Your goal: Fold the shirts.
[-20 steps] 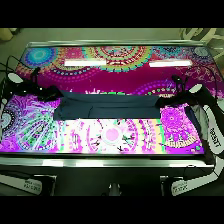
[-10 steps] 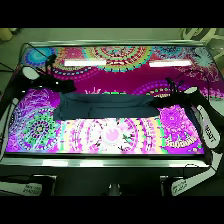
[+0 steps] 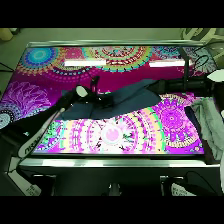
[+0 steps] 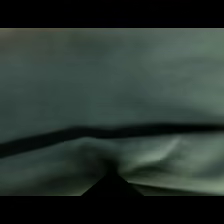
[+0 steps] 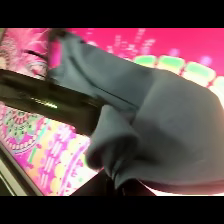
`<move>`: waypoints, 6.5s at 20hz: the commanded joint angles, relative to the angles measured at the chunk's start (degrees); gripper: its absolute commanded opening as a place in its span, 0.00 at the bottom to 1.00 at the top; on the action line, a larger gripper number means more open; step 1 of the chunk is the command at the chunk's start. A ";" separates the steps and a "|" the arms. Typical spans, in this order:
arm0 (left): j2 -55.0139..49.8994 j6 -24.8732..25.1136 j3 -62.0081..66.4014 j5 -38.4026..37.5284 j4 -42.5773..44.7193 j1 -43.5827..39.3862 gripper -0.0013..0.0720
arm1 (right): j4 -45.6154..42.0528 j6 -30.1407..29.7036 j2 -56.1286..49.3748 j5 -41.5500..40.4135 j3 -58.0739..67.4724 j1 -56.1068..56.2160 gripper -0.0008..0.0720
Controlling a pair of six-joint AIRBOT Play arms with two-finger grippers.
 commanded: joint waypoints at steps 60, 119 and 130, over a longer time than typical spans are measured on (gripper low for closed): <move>42.56 7.17 -1.92 -8.96 19.96 26.77 0.05 | -6.93 6.01 -3.26 6.97 16.37 -43.39 0.04; 35.08 -12.02 -8.11 -32.87 47.80 20.17 0.71 | -44.65 4.44 -6.14 18.34 11.37 -0.04 0.93; 35.08 -12.02 -8.11 -32.87 47.80 20.17 0.71 | -44.68 4.44 -6.14 18.36 11.37 -0.04 0.93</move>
